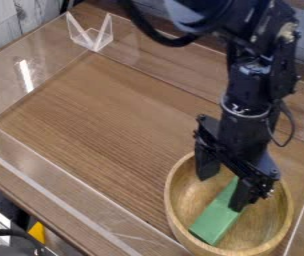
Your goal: Remove the green block from inside the brown bowl and put it on the table
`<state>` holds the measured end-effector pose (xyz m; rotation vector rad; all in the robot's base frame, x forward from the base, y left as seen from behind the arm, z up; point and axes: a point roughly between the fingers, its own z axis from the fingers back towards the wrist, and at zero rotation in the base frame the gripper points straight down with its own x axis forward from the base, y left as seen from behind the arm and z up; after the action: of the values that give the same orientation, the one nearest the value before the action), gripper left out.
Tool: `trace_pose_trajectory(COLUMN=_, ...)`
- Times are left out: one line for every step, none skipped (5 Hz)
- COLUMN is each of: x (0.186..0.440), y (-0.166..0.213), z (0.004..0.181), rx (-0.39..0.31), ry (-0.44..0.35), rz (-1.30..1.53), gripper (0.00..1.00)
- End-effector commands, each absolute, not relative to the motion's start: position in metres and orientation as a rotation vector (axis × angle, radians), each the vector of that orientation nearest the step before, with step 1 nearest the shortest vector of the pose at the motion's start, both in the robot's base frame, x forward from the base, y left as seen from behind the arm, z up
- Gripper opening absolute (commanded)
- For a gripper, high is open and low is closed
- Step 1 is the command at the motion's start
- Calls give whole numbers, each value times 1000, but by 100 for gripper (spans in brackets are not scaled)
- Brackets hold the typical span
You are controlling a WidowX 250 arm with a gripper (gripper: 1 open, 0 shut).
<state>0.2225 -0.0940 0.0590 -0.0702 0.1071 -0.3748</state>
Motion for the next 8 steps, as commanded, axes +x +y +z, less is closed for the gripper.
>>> trace_pose_trajectory(x=225, y=-95, z=62, rx=-75, ry=82, rz=-394, gripper=100)
trace_pose_trajectory(x=224, y=-96, z=59, rx=-75, ry=86, rz=-408, gripper=100)
trace_pose_trajectory(x=226, y=-99, z=53, rx=-77, ry=86, rz=-391, gripper=100)
trace_pose_trajectory(x=227, y=-102, z=48, rx=-80, ry=89, rz=-380, gripper=100)
trace_pose_trajectory(x=233, y=-117, z=52, rx=-84, ry=94, rz=-358, gripper=0)
trace_pose_trajectory(x=240, y=-130, z=57, rx=-90, ry=100, rz=-335, gripper=100)
trace_pose_trajectory(x=237, y=-118, z=52, rx=-91, ry=112, rz=-365, gripper=100)
trace_pose_trajectory(x=235, y=-117, z=53, rx=-90, ry=107, rz=-412, gripper=0)
